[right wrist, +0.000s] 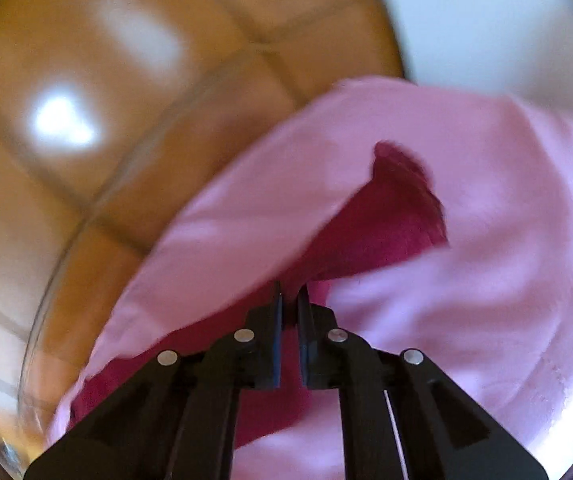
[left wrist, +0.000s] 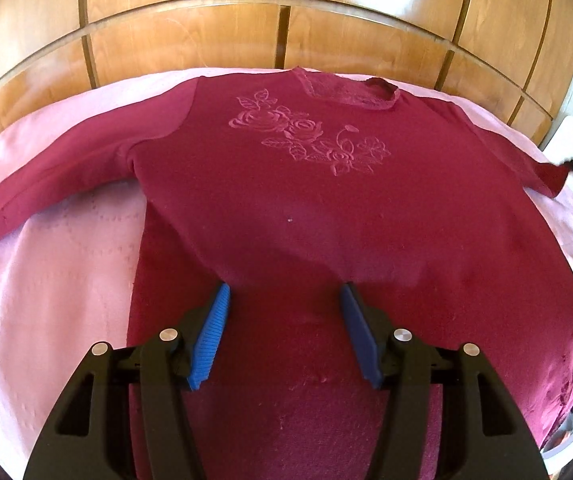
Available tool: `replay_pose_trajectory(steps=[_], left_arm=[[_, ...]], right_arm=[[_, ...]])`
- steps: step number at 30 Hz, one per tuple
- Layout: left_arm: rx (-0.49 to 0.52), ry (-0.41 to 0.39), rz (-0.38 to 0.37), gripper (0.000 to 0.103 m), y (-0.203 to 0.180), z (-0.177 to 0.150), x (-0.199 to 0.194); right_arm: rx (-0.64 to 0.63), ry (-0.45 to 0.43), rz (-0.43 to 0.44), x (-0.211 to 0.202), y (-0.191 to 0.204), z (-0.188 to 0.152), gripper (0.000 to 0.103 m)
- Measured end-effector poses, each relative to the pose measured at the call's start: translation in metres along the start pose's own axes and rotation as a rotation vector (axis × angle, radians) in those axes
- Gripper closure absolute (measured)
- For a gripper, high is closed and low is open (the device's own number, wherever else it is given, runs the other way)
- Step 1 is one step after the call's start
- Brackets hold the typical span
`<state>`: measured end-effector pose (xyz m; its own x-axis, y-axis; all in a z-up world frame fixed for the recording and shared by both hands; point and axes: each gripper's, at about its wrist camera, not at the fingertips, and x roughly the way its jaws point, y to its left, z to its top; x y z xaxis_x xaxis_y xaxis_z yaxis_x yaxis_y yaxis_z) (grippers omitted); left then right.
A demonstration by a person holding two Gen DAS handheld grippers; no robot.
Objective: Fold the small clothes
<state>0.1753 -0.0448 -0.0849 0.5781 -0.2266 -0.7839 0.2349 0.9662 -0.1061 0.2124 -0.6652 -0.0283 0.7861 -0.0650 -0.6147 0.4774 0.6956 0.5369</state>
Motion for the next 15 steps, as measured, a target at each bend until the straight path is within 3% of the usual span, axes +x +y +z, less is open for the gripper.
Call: replay_pose_trajectory(steps=[6, 10, 15], left_arm=[[-0.040, 0.004, -0.053, 0.046, 0.007, 0.001, -0.007], [-0.063, -0.004, -0.092, 0.046, 0.012, 0.002, -0.016], [-0.115, -0.021, -0.144, 0.046, 0.021, 0.006, -0.027]], right_arm=[[-0.227, 0.029, 0.235, -0.021, 0.125, -0.039, 0.097], [-0.367, 0.104, 0.382, -0.019, 0.214, -0.097, 0.097], [-0.505, 0.230, 0.451, -0.003, 0.286, -0.177, 0.098]])
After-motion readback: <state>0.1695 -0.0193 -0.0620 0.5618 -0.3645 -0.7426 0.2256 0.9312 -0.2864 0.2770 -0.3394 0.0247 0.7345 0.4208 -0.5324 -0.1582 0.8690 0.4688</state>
